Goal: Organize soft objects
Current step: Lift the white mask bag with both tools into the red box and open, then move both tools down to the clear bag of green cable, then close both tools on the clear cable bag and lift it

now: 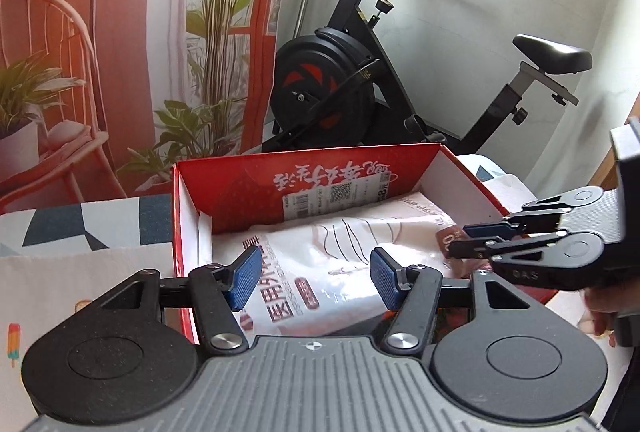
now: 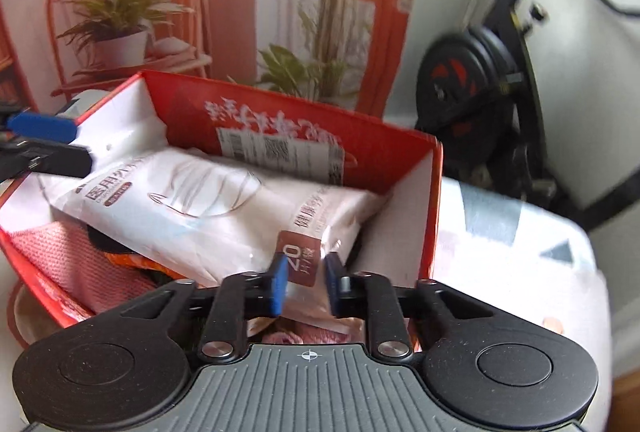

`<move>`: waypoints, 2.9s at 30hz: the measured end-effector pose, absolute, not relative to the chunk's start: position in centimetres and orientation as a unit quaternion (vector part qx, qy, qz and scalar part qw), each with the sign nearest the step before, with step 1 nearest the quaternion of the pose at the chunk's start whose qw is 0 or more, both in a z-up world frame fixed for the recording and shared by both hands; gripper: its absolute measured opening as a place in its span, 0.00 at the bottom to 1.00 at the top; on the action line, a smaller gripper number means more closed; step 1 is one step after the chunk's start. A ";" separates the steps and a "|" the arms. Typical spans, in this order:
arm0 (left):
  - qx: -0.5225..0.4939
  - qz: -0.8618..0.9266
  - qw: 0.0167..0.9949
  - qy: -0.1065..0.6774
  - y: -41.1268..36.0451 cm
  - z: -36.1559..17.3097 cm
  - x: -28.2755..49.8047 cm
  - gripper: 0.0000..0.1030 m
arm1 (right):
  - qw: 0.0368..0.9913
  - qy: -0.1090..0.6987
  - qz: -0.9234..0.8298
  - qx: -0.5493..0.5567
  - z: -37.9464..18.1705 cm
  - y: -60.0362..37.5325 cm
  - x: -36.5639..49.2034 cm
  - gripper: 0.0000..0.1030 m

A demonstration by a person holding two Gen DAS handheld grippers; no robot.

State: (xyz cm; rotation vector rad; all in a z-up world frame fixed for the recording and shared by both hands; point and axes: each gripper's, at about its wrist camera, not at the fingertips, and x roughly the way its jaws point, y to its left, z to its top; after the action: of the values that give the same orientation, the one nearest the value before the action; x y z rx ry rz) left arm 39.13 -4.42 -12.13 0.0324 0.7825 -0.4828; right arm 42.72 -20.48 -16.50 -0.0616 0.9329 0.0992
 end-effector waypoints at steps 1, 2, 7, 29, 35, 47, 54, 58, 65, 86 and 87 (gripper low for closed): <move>0.016 -0.233 0.897 0.375 -4.4 -11.9 38.8 0.61 | 0.895 0.444 0.043 -0.021 -16.4 -20.6 42.5 0.17; 0.016 -0.234 0.898 0.372 -4.2 -11.6 38.4 0.61 | 0.900 0.434 0.039 -0.013 -16.1 -20.7 42.2 0.17; 0.026 -0.232 0.908 0.348 -3.3 -10.0 35.2 0.61 | 0.926 0.376 0.037 0.003 -13.3 -20.2 38.4 0.32; -0.036 -0.164 0.911 0.376 2.7 -17.4 20.3 0.62 | 0.936 0.347 0.044 0.038 -19.6 -13.2 17.8 0.64; -0.055 -0.143 0.895 0.419 3.9 -20.5 19.6 0.62 | 0.928 0.368 0.050 0.025 -22.4 -11.0 16.6 0.72; -0.069 -0.120 0.896 0.422 4.4 -21.7 19.3 0.62 | 0.912 0.405 0.071 -0.011 -24.2 -9.6 17.2 0.82; -0.072 -0.114 0.895 0.426 4.6 -22.3 19.7 0.62 | 0.906 0.415 0.079 -0.029 -24.6 -8.7 17.3 0.89; -0.068 -0.114 0.895 0.426 4.5 -22.4 19.7 0.62 | 0.900 0.429 0.074 -0.031 -25.3 -8.7 17.5 0.86; -0.067 -0.114 0.895 0.425 4.5 -22.4 19.6 0.62 | 0.901 0.425 0.081 -0.035 -25.5 -8.4 17.7 0.78; -0.075 -0.101 0.908 0.399 5.4 -21.5 19.6 0.62 | 0.920 0.390 0.041 -0.018 -24.2 -10.3 20.4 0.64; -0.079 -0.097 0.912 0.390 5.8 -21.2 19.7 0.62 | 0.922 0.385 0.041 -0.016 -23.9 -10.4 20.6 0.64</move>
State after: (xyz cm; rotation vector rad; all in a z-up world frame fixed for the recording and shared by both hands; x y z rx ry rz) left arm 19.71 5.81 -21.20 -0.1626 0.8045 -0.1989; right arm 20.56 -10.42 -23.94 -0.0331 0.7916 0.0849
